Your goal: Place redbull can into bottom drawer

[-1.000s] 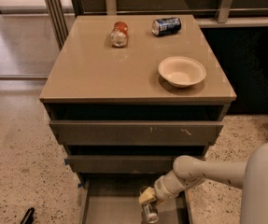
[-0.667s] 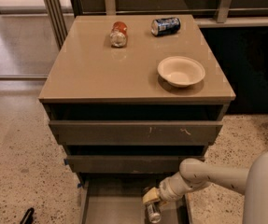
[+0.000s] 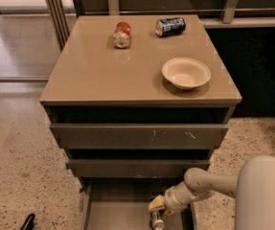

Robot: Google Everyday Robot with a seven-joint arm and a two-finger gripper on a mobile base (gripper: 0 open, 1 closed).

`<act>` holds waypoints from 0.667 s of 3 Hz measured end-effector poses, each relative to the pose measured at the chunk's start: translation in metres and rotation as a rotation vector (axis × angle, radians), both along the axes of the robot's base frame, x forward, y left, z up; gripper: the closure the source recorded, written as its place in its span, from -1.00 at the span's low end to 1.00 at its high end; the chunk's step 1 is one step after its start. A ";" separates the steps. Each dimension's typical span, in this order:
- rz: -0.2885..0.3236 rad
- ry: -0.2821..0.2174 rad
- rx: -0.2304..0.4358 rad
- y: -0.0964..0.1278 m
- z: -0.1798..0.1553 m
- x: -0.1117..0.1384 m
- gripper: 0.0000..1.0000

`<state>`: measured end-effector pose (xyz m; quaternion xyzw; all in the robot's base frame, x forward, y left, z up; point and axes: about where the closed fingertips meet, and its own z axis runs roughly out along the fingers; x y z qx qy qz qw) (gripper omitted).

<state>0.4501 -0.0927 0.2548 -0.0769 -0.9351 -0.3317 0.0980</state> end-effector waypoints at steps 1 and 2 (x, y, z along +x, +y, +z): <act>-0.082 0.061 -0.038 -0.008 -0.025 -0.005 1.00; -0.145 0.108 -0.084 -0.014 -0.044 -0.010 1.00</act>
Offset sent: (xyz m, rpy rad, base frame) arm -0.0133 -0.0268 -0.0659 -0.1515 0.1627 -0.2363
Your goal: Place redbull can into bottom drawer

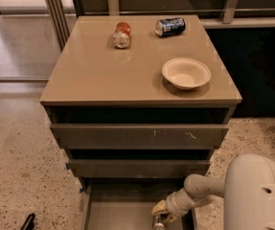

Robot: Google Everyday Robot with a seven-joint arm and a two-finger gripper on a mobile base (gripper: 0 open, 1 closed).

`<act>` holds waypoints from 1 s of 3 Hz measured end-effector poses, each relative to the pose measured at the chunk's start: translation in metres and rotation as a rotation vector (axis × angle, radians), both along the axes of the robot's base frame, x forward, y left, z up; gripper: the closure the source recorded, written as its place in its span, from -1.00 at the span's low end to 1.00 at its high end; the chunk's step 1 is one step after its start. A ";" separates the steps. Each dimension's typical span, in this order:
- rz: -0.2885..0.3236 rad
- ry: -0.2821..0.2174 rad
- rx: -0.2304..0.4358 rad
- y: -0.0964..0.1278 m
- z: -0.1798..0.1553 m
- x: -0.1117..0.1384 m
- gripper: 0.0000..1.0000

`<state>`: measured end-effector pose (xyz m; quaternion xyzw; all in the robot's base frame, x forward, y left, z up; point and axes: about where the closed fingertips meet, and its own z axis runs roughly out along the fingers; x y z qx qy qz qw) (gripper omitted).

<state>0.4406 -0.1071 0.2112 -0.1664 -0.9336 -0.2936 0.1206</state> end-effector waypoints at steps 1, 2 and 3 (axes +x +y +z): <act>-0.031 0.031 -0.036 -0.002 -0.012 -0.003 1.00; -0.032 0.032 -0.037 -0.002 -0.013 -0.003 0.62; -0.032 0.032 -0.037 -0.002 -0.013 -0.003 0.16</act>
Offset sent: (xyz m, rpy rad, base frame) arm -0.0023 -0.0016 -0.0098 -0.0283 0.0242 -0.0246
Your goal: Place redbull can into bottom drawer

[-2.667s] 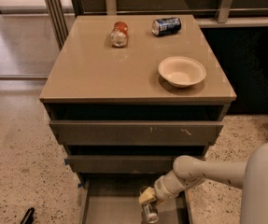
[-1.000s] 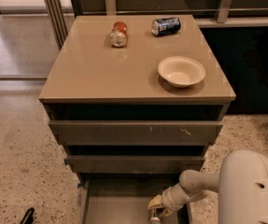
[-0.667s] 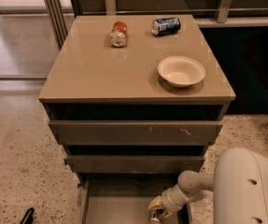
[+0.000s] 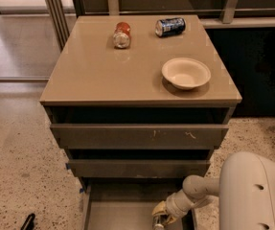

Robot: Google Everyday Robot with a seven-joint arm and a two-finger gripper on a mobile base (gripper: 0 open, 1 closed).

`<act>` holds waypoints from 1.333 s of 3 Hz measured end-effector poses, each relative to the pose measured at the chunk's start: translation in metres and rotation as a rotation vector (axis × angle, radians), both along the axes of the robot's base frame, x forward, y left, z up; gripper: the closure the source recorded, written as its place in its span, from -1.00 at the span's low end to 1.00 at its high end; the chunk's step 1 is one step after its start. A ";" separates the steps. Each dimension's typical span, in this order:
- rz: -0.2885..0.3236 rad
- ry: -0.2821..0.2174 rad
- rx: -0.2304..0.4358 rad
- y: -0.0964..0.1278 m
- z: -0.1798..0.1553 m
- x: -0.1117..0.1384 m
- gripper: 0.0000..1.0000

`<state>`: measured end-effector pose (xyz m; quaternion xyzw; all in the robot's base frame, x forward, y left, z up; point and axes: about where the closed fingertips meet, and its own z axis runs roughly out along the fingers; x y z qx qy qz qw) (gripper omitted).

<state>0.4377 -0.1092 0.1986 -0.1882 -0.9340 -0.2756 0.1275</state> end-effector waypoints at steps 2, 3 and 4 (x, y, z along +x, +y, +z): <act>0.000 0.000 0.000 0.000 0.000 0.000 -0.77; 0.000 0.000 0.000 0.000 0.000 0.000 -1.00; 0.000 0.000 0.000 0.000 0.000 0.000 -1.00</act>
Offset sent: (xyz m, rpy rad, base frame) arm 0.0000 0.0000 0.0000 0.0000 0.0000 0.0000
